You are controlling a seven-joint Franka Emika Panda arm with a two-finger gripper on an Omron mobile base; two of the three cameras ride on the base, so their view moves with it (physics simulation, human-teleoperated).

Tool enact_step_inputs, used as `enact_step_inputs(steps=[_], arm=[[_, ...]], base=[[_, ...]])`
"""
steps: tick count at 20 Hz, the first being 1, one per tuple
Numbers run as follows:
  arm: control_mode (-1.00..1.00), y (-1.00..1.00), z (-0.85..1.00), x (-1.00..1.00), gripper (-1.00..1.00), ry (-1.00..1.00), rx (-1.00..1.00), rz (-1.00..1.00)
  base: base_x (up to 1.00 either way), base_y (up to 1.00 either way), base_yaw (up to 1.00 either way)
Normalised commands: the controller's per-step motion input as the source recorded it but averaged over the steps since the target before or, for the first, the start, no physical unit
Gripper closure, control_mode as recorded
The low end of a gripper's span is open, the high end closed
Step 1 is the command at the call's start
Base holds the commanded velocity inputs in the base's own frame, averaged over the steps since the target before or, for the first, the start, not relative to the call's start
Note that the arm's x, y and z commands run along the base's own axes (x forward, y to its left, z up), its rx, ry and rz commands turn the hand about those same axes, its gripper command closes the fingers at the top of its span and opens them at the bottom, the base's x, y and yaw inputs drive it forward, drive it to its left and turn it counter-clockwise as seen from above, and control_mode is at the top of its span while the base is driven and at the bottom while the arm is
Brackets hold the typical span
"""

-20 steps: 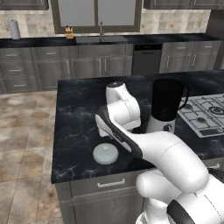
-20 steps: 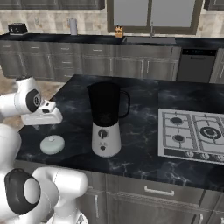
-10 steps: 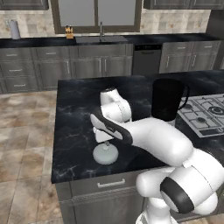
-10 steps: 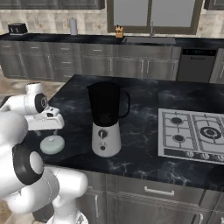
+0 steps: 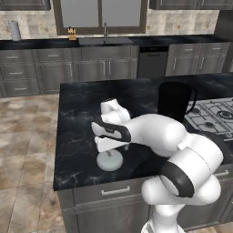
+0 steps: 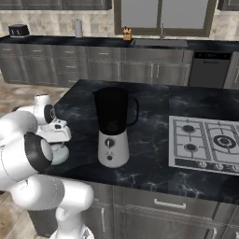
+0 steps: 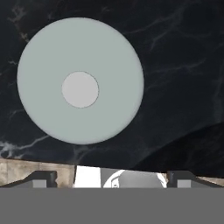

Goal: Close the lid blender by securely placing the lid on top.

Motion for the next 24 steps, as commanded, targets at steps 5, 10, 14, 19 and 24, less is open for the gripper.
enact_step_inputs(steps=[5, 10, 14, 19, 24], arm=[[-1.0, 0.1, -0.21, 0.0, -1.0, 0.0, 0.0, 0.0], [-1.0, 0.19, -0.24, 0.08, -1.0, 0.0, 0.0, 0.0], [-1.0, 0.05, -0.16, 0.23, -1.0, 0.0, 0.0, 0.0], [-1.0, 0.05, -0.19, 0.22, -1.0, 0.0, 0.0, 0.0], [-1.0, 0.04, -0.16, 0.02, -1.0, 0.0, 0.0, 0.0]], base=[[0.0, 0.0, 0.0], [0.0, 0.0, 0.0], [0.0, 0.0, 0.0], [0.0, 0.0, 0.0], [0.0, 0.0, 0.0]])
